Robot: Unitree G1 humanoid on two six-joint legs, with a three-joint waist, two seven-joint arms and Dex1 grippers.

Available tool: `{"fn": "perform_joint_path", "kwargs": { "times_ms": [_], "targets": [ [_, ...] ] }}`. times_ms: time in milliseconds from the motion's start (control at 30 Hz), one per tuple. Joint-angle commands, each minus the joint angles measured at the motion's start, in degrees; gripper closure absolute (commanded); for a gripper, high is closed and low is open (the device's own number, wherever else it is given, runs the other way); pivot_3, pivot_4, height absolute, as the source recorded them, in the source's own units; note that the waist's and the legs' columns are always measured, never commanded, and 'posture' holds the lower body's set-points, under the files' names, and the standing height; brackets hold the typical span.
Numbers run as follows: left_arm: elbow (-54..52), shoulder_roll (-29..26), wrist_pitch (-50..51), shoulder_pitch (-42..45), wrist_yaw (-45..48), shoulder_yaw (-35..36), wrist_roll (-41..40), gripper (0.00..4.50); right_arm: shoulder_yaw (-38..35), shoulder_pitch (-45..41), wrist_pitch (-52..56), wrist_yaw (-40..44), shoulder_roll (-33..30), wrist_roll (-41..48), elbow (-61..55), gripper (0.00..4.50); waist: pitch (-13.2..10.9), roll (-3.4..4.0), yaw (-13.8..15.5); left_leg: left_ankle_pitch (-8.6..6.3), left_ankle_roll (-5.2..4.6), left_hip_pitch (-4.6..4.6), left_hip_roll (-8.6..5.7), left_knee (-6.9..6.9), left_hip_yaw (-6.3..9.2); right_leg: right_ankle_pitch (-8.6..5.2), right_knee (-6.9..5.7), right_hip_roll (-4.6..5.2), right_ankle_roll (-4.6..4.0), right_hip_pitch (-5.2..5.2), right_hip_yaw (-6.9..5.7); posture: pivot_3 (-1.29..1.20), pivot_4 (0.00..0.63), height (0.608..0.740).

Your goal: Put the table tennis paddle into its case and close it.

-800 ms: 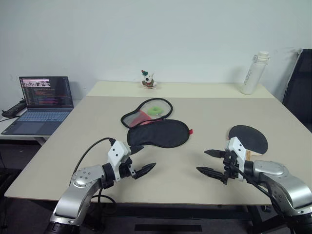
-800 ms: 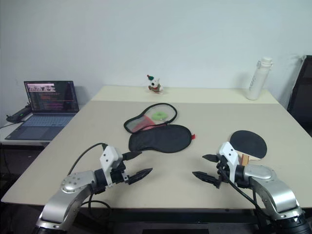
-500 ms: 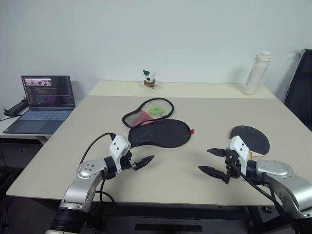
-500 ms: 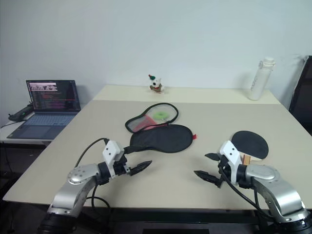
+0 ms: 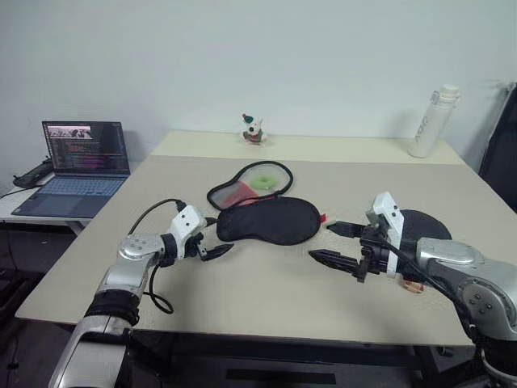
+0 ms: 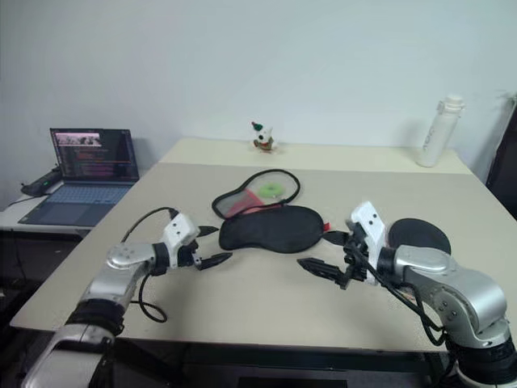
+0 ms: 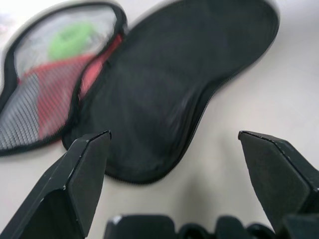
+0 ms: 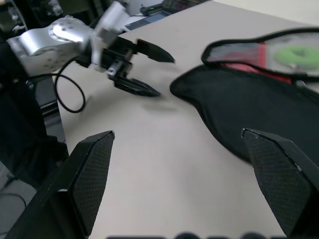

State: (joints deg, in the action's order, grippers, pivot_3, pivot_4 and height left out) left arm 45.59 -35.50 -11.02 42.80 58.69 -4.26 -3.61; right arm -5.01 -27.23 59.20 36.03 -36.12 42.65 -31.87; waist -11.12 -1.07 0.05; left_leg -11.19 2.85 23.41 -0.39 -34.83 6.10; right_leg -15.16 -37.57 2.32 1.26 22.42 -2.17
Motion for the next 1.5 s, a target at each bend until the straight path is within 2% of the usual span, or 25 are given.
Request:
{"fn": "perform_joint_path", "kwargs": {
  "times_ms": [33,267,467,567,900,933,1167,1300,1400,1500],
  "targets": [
    [7.5,0.3,-6.5,5.2,0.9,-2.2,4.1,0.03,-1.0,0.2,-0.4,-1.9,-0.4,0.1,-2.2,0.00,0.0,0.00,0.0,0.00,0.00,0.02,0.00,0.00,-0.01,0.02,0.05,0.00,0.04,0.01,0.00,0.00,0.150,0.740],
    [21.3,2.4,-12.2,13.4,-1.6,-5.1,10.5,0.03,-1.3,2.2,-1.9,-3.9,-0.4,-1.3,-2.1,0.00,0.0,-0.04,-0.4,0.00,-0.01,0.25,0.02,-0.04,-0.05,0.04,-0.10,-0.02,0.07,0.31,0.02,0.00,0.150,0.740],
    [26.1,4.5,-12.8,15.8,-3.0,-5.5,13.6,0.03,-2.0,3.1,-3.1,-5.4,-0.3,-1.7,-2.2,0.00,0.0,-0.04,-0.5,0.03,-0.03,0.41,0.04,-0.11,-0.07,0.04,-0.49,-0.04,0.06,0.67,0.04,0.00,0.150,0.740],
    [26.8,5.2,-12.9,16.0,-3.1,-5.3,14.1,0.56,-2.5,3.3,-3.6,-5.8,-0.4,-1.7,-2.1,0.00,0.0,-0.05,-0.4,0.05,-0.05,0.41,0.03,-0.17,-0.06,0.04,-0.51,-0.04,0.07,0.66,0.05,0.00,0.150,0.740],
    [27.2,4.7,-11.4,14.9,-1.5,-2.6,12.2,4.19,-4.1,3.4,-4.2,-7.2,-0.8,-1.6,-1.6,0.00,0.0,-0.06,-0.5,0.12,-0.14,0.40,0.06,-0.24,-0.06,0.11,-0.58,-0.07,0.14,0.66,0.06,0.00,0.150,0.740],
    [27.1,4.6,-11.2,14.7,-1.3,-2.3,11.9,4.45,-4.1,3.4,-4.2,-7.2,-0.8,-1.6,-1.5,0.00,0.0,-0.06,-0.6,0.12,-0.14,0.41,0.06,-0.23,-0.07,0.11,-0.58,-0.07,0.14,0.67,0.07,0.00,0.150,0.740],
    [22.9,7.4,-8.2,12.5,2.5,1.5,7.1,4.45,-4.3,3.4,-4.3,-7.2,-1.4,-1.7,-1.2,0.00,0.0,-0.06,-1.2,0.12,-0.14,0.43,0.05,-0.22,-0.10,0.11,-0.56,-0.06,0.14,0.69,0.10,0.00,0.150,0.740],
    [8.1,14.2,0.0,5.9,6.7,1.3,1.5,4.45,-4.9,3.8,-4.6,-6.8,-2.2,-1.9,-0.6,0.00,0.0,-0.05,-0.9,0.12,-0.14,0.46,0.00,-0.23,-0.10,0.11,-0.56,-0.01,0.13,0.66,0.13,0.00,0.150,0.740],
    [-5.6,19.1,10.1,0.8,4.8,-0.1,-1.1,4.45,-5.2,4.3,-5.0,-6.5,-2.9,-2.0,-0.3,0.00,0.0,-0.05,-0.8,0.12,-0.13,0.49,-0.05,-0.26,-0.14,0.12,-0.53,0.06,0.13,0.66,0.21,0.00,0.150,0.740],
    [-13.2,24.2,17.6,-0.9,-0.4,-1.1,-1.8,4.45,-5.5,4.7,-5.3,-6.1,-3.5,-2.2,-0.1,0.00,0.0,-0.05,-0.8,0.12,-0.13,0.49,-0.04,-0.27,-0.14,0.12,-0.55,0.05,0.14,0.66,0.22,0.00,0.150,0.740]
  ]
}}
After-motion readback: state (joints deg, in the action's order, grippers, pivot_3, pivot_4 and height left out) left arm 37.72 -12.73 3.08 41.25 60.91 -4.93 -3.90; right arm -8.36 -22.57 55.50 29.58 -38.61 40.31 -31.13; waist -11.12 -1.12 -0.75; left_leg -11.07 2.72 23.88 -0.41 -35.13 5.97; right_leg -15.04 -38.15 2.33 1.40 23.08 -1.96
